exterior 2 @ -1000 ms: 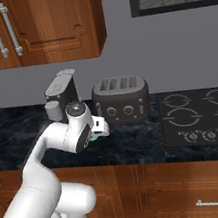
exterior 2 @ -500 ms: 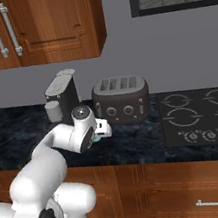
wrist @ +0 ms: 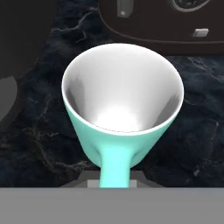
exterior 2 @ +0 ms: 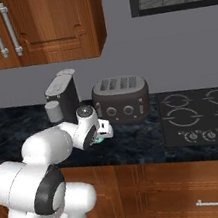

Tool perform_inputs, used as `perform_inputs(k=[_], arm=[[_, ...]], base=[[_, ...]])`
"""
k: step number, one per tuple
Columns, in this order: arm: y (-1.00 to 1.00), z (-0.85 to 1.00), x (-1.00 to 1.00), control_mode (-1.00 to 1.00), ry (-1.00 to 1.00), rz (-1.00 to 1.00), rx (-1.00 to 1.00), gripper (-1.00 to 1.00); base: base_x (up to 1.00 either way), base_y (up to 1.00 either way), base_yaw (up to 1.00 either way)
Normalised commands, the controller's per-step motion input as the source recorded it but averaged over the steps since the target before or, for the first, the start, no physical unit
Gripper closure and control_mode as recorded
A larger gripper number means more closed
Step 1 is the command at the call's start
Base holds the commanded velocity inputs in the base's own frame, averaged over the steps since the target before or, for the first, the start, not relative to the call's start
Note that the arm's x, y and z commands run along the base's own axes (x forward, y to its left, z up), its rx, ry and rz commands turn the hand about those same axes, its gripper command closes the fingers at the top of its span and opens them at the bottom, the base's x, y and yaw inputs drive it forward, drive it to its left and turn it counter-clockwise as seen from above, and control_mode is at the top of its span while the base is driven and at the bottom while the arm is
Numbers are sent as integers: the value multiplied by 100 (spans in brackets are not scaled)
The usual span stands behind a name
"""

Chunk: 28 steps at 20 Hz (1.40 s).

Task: Clear the mugs and bowl far away from the sink.

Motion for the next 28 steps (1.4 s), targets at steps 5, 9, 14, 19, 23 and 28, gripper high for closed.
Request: perform_inputs(k=[5, 9, 14, 19, 23, 28], arm=[[0, -28, 31, -100, 6, 0, 0, 100], [0, -36, 21, -100, 3, 0, 0, 100], [0, -36, 20, -100, 0, 0, 0, -100], [0, -6, 4, -100, -1, 0, 0, -100], [0, 13, -23, -100, -17, 0, 0, -100], [0, 40, -27, -100, -20, 0, 0, -100]], base=[[0, 0, 0], [0, 0, 0], [0, 0, 0], [0, 0, 0], [0, 0, 0], [0, 0, 0]])
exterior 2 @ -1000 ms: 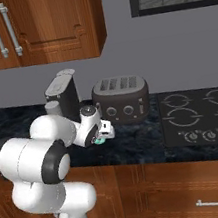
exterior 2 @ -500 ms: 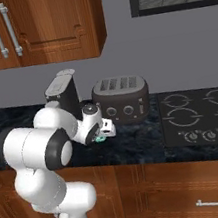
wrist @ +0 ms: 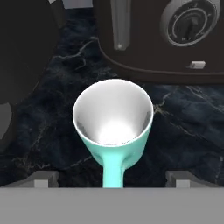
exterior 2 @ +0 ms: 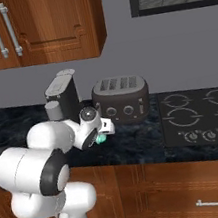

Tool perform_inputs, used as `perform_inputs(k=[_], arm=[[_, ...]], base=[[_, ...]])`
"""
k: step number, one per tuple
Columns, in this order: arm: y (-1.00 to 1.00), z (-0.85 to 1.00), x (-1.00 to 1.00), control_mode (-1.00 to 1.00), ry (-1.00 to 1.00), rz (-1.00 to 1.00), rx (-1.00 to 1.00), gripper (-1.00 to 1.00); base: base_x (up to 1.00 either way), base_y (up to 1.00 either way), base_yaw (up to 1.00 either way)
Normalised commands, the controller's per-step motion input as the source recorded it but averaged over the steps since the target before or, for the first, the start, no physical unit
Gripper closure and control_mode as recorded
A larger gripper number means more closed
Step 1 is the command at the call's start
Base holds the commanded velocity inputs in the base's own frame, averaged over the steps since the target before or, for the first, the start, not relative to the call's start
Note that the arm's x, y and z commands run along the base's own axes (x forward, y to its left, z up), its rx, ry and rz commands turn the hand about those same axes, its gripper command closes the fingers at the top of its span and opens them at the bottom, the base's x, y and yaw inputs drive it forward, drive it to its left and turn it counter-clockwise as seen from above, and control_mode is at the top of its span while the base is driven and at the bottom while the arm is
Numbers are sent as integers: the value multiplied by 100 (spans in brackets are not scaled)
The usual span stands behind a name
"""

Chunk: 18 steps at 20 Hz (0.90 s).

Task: Clear the mugs and bowl far away from the sink.

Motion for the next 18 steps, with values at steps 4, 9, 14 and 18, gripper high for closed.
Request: perform_inputs(k=[4, 9, 14, 18], arm=[[0, 72, -39, -100, -16, 0, 0, -100], [0, 100, -46, -100, -5, 0, 0, -100], [0, 100, -62, -100, 2, 0, -1, -100], [0, 99, -64, -100, 5, 0, 0, -100]], base=[[0, 0, 0], [0, 0, 0], [0, 0, 0], [0, 0, 0]])
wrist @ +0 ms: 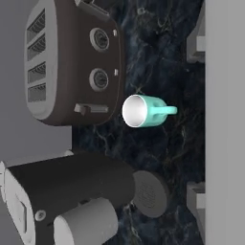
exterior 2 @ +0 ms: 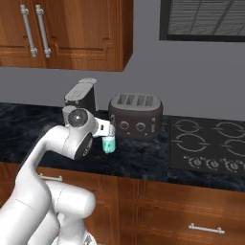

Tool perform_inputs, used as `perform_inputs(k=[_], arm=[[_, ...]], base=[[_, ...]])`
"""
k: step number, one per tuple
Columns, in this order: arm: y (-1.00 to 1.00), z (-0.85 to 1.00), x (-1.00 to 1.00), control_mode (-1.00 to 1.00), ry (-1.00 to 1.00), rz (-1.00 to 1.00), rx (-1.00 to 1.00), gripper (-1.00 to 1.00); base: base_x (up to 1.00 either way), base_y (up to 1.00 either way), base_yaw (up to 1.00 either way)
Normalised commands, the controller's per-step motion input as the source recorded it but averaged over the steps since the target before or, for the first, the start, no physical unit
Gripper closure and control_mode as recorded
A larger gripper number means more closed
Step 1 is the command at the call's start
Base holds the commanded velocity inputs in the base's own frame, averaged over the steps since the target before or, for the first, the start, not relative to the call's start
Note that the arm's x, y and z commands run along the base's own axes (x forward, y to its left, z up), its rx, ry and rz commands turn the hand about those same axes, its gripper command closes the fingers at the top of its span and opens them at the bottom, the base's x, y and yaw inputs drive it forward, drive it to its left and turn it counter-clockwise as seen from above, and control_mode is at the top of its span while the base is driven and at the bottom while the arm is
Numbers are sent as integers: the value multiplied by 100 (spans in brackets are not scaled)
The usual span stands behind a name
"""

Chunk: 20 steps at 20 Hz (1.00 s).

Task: Clear the mugs and bowl far away from the sink.

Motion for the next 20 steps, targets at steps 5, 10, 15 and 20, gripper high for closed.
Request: perform_inputs(k=[5, 10, 15, 20], arm=[[0, 61, -66, -100, -4, 0, 0, -100], [0, 14, -38, -100, -6, -1, 0, -100], [0, 22, -40, -100, 0, -9, 0, -100], [0, 49, -61, -100, 5, -9, 0, -100]], base=[[0, 0, 0], [0, 0, 0], [0, 0, 0], [0, 0, 0]])
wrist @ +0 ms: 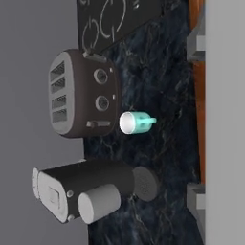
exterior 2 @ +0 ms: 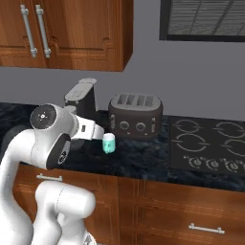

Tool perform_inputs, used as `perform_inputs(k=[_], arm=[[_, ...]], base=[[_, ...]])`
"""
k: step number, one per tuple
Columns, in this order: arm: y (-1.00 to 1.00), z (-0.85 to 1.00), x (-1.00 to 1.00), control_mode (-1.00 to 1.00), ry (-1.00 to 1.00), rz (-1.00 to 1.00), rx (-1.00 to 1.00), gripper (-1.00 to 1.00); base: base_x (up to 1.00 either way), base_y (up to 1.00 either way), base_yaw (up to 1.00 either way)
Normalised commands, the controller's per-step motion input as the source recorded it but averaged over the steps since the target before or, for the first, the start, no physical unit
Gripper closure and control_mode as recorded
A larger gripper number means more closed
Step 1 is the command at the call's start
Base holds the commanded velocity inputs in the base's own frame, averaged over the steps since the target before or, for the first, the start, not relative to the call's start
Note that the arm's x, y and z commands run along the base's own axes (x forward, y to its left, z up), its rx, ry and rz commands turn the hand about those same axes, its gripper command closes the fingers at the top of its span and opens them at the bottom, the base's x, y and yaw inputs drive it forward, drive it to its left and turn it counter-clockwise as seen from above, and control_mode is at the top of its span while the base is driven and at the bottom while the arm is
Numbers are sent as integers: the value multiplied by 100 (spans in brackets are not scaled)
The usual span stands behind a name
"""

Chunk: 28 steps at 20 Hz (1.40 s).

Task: Clear the mugs and bowl far away from the sink.

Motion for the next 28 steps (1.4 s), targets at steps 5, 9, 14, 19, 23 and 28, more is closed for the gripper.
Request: perform_inputs(k=[5, 9, 14, 19, 23, 28], arm=[[0, 43, -60, -100, 7, -9, 0, -100], [-2, 0, -17, 100, 0, -2, 0, -100], [0, 0, 0, 100, 0, 0, 0, -100], [0, 0, 0, 100, 0, 0, 0, -100], [0, 0, 0, 100, 0, 0, 0, -100], [0, 0, 0, 100, 0, 0, 0, -100]], base=[[0, 0, 0], [-42, -20, -1], [-12, -18, -68], [0, 0, -100], [0, 0, -100], [0, 0, -100]])
